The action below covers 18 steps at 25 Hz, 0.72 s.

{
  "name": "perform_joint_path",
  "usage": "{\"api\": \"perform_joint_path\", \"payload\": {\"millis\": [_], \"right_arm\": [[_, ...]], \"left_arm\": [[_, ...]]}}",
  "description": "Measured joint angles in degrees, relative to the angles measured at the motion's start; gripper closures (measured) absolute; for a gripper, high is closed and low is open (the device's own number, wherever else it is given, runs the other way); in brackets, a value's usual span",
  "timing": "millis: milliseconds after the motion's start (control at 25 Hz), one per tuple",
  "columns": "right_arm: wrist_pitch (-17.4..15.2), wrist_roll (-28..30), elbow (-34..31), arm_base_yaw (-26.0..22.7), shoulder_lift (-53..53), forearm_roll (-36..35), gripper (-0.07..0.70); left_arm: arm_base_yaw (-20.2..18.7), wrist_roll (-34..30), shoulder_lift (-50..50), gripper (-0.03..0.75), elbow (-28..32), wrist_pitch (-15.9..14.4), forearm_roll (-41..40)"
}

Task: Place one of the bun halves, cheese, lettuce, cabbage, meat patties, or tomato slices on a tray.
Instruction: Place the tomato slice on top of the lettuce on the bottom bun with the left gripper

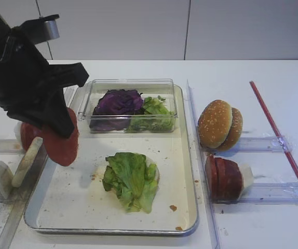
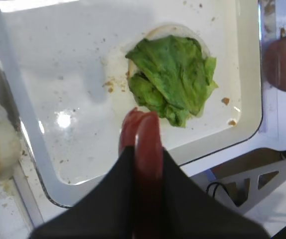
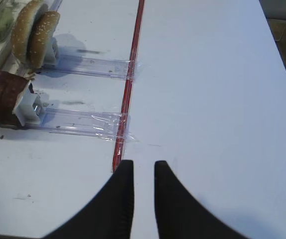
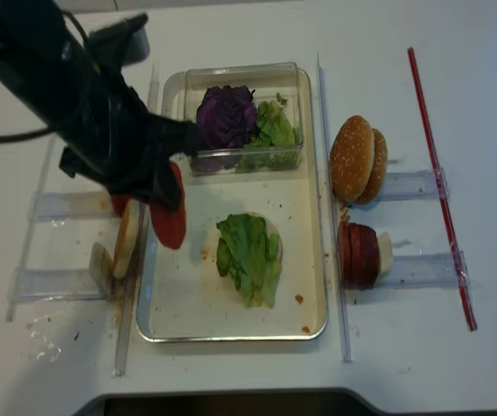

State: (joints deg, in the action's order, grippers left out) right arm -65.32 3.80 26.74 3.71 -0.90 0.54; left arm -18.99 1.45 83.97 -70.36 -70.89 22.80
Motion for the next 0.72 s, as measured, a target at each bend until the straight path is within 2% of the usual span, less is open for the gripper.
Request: {"api": "perform_joint_path", "payload": {"millis": [200,720], "right_arm": [[0.0,0.0,0.0,0.0,0.0,0.0,0.49],[0.0,0.0,0.0,0.0,0.0,0.0,0.49]], "left_arm": [[0.0,-5.3,1.1,0.66,0.7,0.3,3.6],[0.0,-25.0,13.2,0.661,0.7,1.5,25.2]]}}
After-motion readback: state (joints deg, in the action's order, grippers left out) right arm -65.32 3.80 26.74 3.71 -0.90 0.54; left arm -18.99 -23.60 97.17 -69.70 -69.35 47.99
